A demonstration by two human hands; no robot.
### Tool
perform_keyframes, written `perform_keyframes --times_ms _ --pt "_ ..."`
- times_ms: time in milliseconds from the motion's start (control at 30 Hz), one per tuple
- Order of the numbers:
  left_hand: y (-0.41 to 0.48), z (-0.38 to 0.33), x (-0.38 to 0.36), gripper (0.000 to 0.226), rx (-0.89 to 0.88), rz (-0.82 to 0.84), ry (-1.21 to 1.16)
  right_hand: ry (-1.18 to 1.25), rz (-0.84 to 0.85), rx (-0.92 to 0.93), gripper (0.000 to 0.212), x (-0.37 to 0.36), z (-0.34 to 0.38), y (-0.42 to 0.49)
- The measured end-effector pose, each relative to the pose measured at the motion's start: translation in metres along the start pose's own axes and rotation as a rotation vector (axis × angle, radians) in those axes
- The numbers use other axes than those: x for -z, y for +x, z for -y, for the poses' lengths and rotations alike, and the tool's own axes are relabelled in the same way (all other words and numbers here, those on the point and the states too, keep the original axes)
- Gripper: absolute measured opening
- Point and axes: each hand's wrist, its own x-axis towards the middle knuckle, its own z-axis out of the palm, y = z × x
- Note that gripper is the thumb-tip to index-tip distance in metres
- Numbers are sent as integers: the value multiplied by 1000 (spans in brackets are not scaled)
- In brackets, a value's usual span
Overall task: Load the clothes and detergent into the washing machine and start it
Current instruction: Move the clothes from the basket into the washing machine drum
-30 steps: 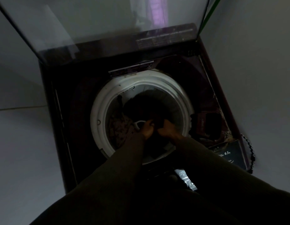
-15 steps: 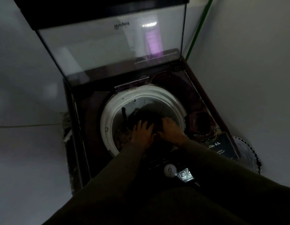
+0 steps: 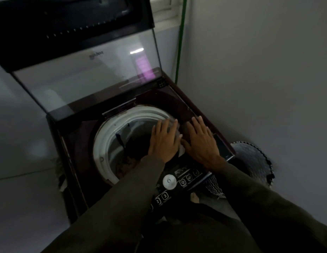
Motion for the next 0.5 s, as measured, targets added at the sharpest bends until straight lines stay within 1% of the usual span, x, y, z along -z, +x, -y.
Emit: perform_keyframes --times_ms 100,167,233,300,400,500 --pt "10 -36 -4 62 -73 -24 -20 21 -43 -68 68 10 -26 -12" --pt "14 -59 -9 70 -121 -37 -13 25 -60 -104 67 16 -44 -19" --pt "21 -81 -14 73 -157 -31 -9 22 -78 -136 68 20 -66 -25" --pt "29 -101 -20 71 -180 -12 8 19 -81 -163 69 22 -89 -30" --pt "45 -131 -33 61 -202 39 33 33 -59 -200 73 22 -128 -37" --pt "59 -163 -49 62 -216 88 70 28 -26 -232 79 14 -170 -47"
